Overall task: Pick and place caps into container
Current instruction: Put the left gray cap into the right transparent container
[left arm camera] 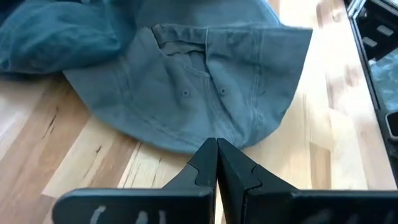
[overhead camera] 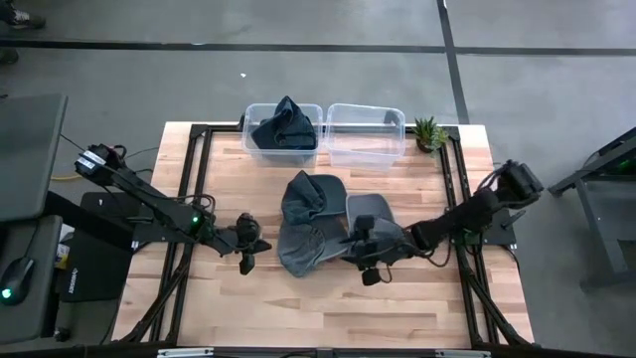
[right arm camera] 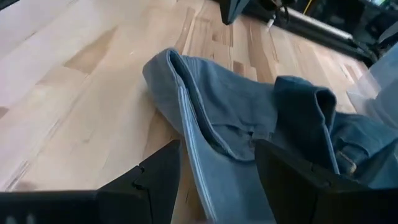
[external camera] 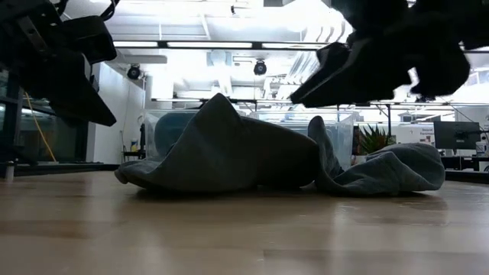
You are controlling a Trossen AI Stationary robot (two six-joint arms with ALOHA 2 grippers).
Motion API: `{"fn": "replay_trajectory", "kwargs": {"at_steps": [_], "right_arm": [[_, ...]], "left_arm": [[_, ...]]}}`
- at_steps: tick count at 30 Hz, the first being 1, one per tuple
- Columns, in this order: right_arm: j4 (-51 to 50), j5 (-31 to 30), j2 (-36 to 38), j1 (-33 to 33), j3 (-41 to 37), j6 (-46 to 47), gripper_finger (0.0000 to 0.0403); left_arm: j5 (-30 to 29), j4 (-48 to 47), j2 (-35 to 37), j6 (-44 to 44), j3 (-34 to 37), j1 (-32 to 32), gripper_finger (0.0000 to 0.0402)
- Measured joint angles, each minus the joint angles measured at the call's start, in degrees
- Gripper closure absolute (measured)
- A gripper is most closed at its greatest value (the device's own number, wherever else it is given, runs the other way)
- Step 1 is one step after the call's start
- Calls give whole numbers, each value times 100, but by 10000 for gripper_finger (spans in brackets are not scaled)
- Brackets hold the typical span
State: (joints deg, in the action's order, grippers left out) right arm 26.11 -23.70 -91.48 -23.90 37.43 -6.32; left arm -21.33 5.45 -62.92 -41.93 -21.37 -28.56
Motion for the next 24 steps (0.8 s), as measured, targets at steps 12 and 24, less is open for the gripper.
{"fn": "replay_trajectory", "kwargs": {"at_steps": [12,24], "right_arm": [[-520,289,-685,42,578,-34,203],[-1031,272,-1056,137,1067,-187,205]], "left_arm": [[19,56,2,-37,0,2,401],[20,68,2,-37,0,2,401]]}}
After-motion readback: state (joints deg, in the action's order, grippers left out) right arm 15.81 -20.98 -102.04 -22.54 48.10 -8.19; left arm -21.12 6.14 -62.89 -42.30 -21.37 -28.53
